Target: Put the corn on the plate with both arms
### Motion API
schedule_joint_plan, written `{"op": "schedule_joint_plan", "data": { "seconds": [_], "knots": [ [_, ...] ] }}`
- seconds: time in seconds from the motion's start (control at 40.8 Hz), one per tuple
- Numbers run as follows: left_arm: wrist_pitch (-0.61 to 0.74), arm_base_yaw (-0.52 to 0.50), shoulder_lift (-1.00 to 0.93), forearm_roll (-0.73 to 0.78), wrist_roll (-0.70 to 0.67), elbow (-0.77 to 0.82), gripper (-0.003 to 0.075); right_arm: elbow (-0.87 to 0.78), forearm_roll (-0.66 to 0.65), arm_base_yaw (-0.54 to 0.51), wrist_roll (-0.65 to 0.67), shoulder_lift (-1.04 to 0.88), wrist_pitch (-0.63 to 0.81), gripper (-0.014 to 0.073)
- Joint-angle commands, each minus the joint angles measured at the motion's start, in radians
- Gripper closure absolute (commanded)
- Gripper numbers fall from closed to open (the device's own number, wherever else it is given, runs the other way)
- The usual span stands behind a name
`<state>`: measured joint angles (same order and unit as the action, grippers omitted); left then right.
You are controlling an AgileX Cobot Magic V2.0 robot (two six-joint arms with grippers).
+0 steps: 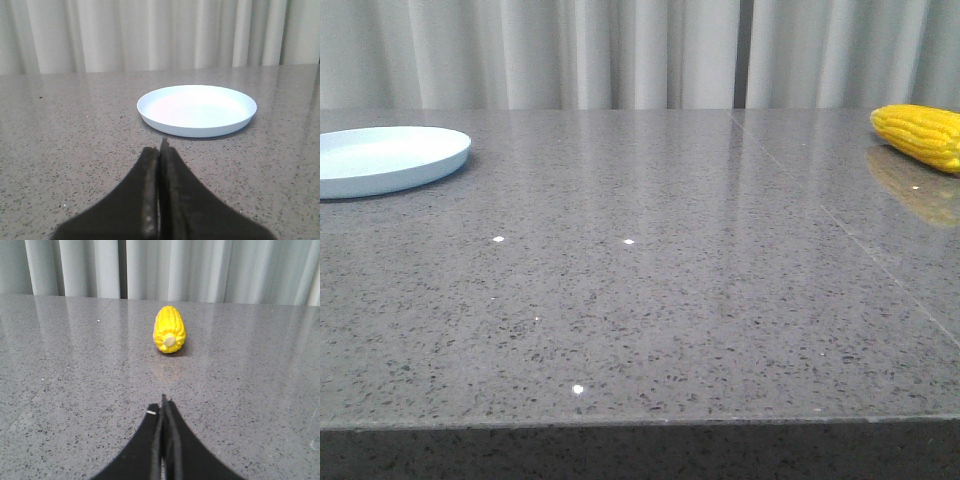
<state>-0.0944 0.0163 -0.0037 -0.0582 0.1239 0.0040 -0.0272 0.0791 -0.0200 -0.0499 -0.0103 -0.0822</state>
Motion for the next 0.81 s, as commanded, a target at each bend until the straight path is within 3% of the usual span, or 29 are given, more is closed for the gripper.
{"op": "schedule_joint_plan", "data": {
  "seconds": [0.0,0.465,0.612,0.784],
  "knots": [
    [0.084,0.002,-0.020,0.000,-0.008,0.004,0.0741,0.005,-0.002,-0.002,-0.009,-0.017,0.082,0.0662],
    [0.082,0.002,-0.020,0.000,-0.008,0.004,0.0741,0.005,-0.002,-0.002,-0.009,-0.017,0.082,0.0662],
    [0.124,0.002,-0.020,0.000,-0.008,0.004,0.0741,0.007,-0.001,-0.002,-0.009,-0.017,0.150,0.0662],
    [0.187,0.004,-0.020,0.000,-0.008,-0.087,0.0741,0.119,0.010,-0.002,-0.009,-0.017,0.108,0.0662]
  ]
}}
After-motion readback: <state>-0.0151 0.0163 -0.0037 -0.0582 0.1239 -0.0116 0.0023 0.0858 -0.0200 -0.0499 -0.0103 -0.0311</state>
